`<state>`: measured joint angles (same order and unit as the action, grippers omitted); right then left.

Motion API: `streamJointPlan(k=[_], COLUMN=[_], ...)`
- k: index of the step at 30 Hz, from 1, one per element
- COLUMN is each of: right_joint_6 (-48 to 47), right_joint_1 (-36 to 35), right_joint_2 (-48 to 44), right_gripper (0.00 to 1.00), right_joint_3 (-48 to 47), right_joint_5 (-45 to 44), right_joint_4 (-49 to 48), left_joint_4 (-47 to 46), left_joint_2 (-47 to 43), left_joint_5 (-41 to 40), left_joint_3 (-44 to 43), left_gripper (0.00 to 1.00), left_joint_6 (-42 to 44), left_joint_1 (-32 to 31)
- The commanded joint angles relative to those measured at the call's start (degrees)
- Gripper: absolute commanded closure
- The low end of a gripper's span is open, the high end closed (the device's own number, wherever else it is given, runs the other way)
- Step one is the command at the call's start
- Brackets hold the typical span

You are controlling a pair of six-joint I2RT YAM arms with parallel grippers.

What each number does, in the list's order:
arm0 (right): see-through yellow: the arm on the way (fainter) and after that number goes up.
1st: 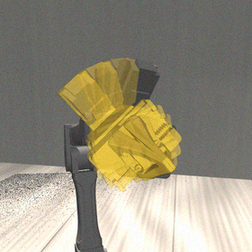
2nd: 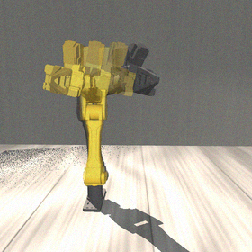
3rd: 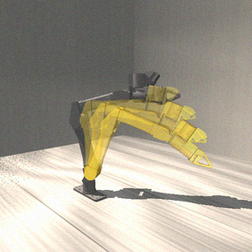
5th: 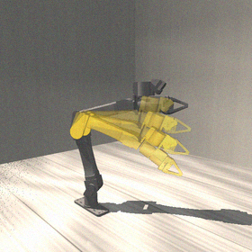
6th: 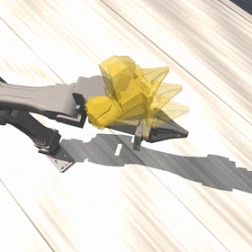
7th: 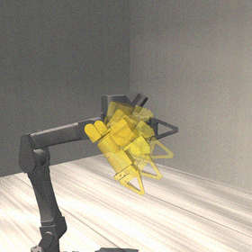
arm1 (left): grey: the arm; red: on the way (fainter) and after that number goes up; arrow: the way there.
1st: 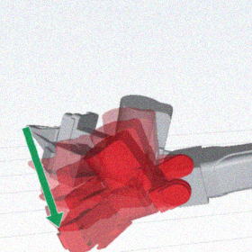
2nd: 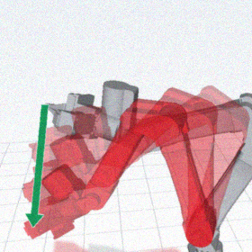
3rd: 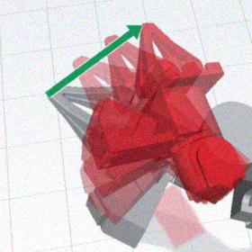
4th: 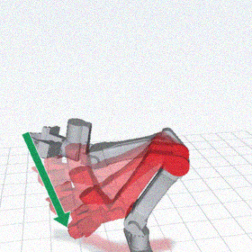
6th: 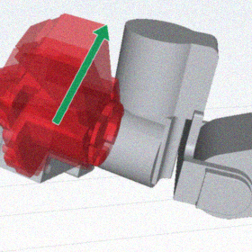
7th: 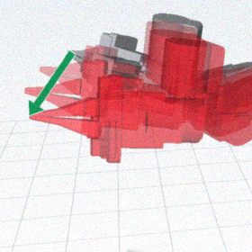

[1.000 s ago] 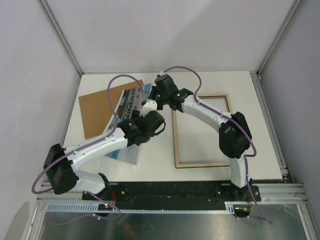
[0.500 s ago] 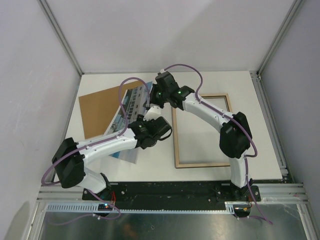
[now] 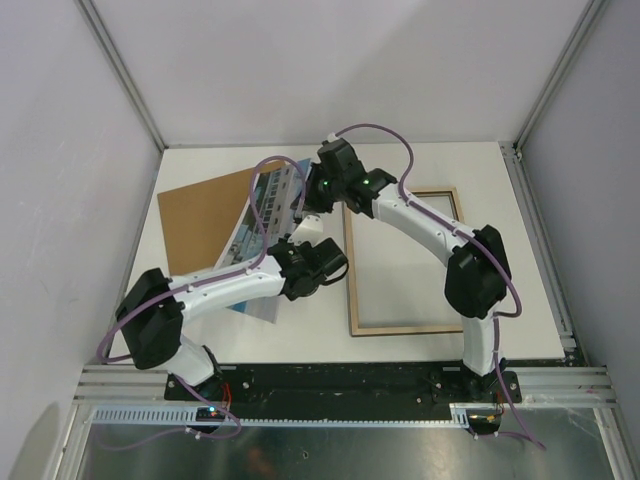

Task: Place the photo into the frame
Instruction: Pass from the right arm to the left, then turn over the photo.

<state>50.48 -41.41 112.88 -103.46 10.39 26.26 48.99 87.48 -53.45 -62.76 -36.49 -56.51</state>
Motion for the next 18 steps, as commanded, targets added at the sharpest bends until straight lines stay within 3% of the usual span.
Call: streamJointPlan(k=[1, 3, 7, 9, 12, 18], right_joint_6=[-0.3, -0.8, -3.9, -5.6, -8.1, -10.5], right_joint_1=[0.2, 0.3, 1.1, 2.5, 5.0, 13.0], right_joint_2=[-4.0, -4.5, -9.2, -13.9, -22.0, -42.7], right_gripper=[0.99, 0.83, 0.36, 0.22, 0.13, 0.09], right_joint_3=[0.3, 0.3, 1.0, 2.0, 4.3, 16.7], right_joint_5=[0.2, -0.3, -3.7, -5.7, -9.1, -15.9], right_joint_4=[-0.8, -0.4, 0.7, 1.0, 2.1, 2.5], left_joint_4=[1.1, 1.6, 1.8, 1.8, 1.7, 1.5], left_joint_2=[0.2, -0.3, -1.9, -1.7, -0.8, 4.0], left_joint_5=[-4.3, -3.9, -2.1, -1.4, -0.2, 3.6], left_joint_3=[-3.6, -4.8, -10.3, -14.3, -19.5, -31.7], left_gripper=[0.96, 0.99, 1.0, 1.0, 1.0, 1.0], left_joint_6=[-2.3, -2.0, 1.3, 3.7, 6.2, 8.9], left_joint_1=[-0.6, -0.6, -0.6, -0.7, -0.6, -0.6])
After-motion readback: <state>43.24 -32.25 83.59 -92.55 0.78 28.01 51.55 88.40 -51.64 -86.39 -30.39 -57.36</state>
